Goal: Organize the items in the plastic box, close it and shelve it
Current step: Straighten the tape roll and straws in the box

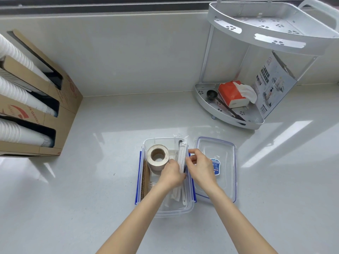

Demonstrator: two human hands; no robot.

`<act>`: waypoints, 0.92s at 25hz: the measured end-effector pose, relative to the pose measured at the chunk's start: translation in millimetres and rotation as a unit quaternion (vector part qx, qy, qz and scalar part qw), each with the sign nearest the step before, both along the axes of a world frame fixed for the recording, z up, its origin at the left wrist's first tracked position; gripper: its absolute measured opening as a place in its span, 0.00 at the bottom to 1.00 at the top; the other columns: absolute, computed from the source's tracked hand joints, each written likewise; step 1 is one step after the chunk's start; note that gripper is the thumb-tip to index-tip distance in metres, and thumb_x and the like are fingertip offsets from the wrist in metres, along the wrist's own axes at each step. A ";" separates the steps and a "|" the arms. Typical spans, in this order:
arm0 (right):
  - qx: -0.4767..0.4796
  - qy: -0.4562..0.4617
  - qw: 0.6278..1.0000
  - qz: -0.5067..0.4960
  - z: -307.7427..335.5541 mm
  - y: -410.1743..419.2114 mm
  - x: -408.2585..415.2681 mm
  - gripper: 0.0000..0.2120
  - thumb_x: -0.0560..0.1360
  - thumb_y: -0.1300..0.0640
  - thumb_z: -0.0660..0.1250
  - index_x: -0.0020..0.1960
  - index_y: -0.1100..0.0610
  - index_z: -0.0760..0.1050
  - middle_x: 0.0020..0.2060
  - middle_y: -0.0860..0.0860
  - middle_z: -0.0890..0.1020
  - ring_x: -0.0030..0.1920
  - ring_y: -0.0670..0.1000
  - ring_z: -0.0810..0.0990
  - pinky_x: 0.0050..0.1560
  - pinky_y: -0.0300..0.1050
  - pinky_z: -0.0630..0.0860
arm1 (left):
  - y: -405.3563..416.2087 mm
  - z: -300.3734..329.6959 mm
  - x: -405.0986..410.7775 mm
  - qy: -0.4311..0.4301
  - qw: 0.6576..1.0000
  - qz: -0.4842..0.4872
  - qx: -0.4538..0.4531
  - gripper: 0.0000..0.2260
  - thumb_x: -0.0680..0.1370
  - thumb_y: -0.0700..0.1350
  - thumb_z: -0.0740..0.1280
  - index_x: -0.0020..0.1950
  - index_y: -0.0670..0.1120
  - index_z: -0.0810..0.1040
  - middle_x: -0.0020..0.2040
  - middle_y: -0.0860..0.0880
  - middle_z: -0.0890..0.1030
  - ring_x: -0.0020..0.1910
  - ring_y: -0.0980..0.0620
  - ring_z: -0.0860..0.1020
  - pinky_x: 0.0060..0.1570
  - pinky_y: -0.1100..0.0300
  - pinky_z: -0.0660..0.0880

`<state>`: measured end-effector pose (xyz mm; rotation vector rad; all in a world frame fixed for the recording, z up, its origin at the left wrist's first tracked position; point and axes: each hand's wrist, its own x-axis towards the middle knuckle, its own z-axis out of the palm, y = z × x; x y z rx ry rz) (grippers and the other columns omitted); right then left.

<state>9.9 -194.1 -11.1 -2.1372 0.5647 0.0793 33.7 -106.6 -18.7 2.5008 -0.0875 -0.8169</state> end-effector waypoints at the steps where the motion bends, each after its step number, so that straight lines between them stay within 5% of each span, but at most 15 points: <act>1: -0.003 -0.003 1.000 0.002 -0.2 0.4 -0.3 0.13 0.76 0.59 0.61 0.60 0.58 0.74 0.48 0.56 0.82 0.52 0.55 0.79 0.53 0.47 0.73 | -0.7 -2.1 1.1 0.016 1.000 0.012 -0.010 0.23 0.75 0.43 0.64 0.64 0.32 0.63 0.64 0.35 0.72 0.64 0.40 0.71 0.59 0.54 0.69; 6: -0.001 -0.007 1.000 0.002 -0.1 1.0 -1.6 0.14 0.76 0.59 0.60 0.61 0.57 0.73 0.49 0.56 0.82 0.51 0.55 0.78 0.53 0.46 0.73 | -2.5 -8.4 1.2 0.097 0.989 0.055 -0.099 0.18 0.73 0.43 0.63 0.60 0.36 0.71 0.59 0.38 0.77 0.61 0.41 0.74 0.59 0.54 0.72; 9: 0.003 -0.003 1.000 0.003 0.7 0.4 -1.4 0.14 0.76 0.59 0.60 0.60 0.57 0.73 0.49 0.56 0.82 0.52 0.55 0.78 0.55 0.49 0.73 | -3.0 -3.8 1.5 0.101 0.983 0.083 -0.125 0.21 0.74 0.43 0.63 0.64 0.34 0.66 0.61 0.40 0.75 0.62 0.44 0.73 0.56 0.56 0.71; 14: 0.004 -0.005 1.000 0.005 0.8 1.2 -1.9 0.14 0.76 0.59 0.60 0.61 0.57 0.73 0.50 0.57 0.82 0.54 0.56 0.78 0.56 0.50 0.74 | -0.2 2.1 1.2 0.127 0.958 0.129 -0.223 0.09 0.73 0.38 0.62 0.53 0.38 0.71 0.34 0.50 0.72 0.35 0.58 0.70 0.28 0.71 0.66; 23: 0.029 0.013 0.999 0.014 14.1 -5.3 -1.1 0.16 0.78 0.57 0.57 0.64 0.59 0.71 0.58 0.58 0.78 0.59 0.55 0.76 0.60 0.44 0.69 | 11.9 20.5 -2.9 0.118 0.939 0.150 -0.286 0.20 0.69 0.41 0.58 0.60 0.37 0.69 0.45 0.39 0.75 0.40 0.49 0.72 0.40 0.57 0.69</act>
